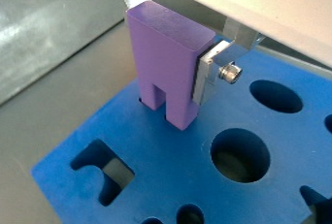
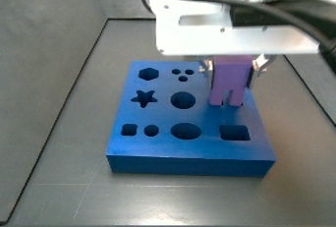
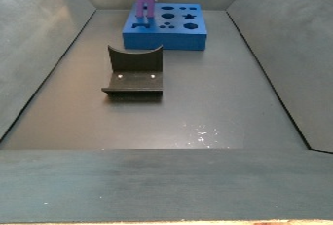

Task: Pick up the double-square object. Move up. Rotate the double-square object. Place the double-square object on the fixture. Regrasp the double-square object. Move to above the board. Insert the double-square object.
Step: Insert the double-square object.

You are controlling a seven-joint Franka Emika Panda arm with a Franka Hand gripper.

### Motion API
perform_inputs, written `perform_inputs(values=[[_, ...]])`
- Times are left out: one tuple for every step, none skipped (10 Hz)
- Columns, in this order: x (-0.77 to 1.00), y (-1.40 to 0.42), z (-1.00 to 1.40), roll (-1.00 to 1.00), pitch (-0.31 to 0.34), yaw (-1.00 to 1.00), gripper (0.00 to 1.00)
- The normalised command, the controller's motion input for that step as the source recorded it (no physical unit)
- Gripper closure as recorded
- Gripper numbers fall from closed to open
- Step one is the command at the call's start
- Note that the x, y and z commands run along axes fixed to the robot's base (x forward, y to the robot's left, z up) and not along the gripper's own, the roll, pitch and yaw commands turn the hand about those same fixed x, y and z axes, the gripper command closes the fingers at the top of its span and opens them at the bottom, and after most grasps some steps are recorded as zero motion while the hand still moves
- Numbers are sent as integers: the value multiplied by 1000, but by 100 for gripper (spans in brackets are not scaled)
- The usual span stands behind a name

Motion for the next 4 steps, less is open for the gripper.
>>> perform_inputs(values=[[3,-111,-586,317,0,211,100],[0,-3,-80,0,0,0,100],[0,0,0,0,0,0,0],[0,0,0,0,0,0,0]])
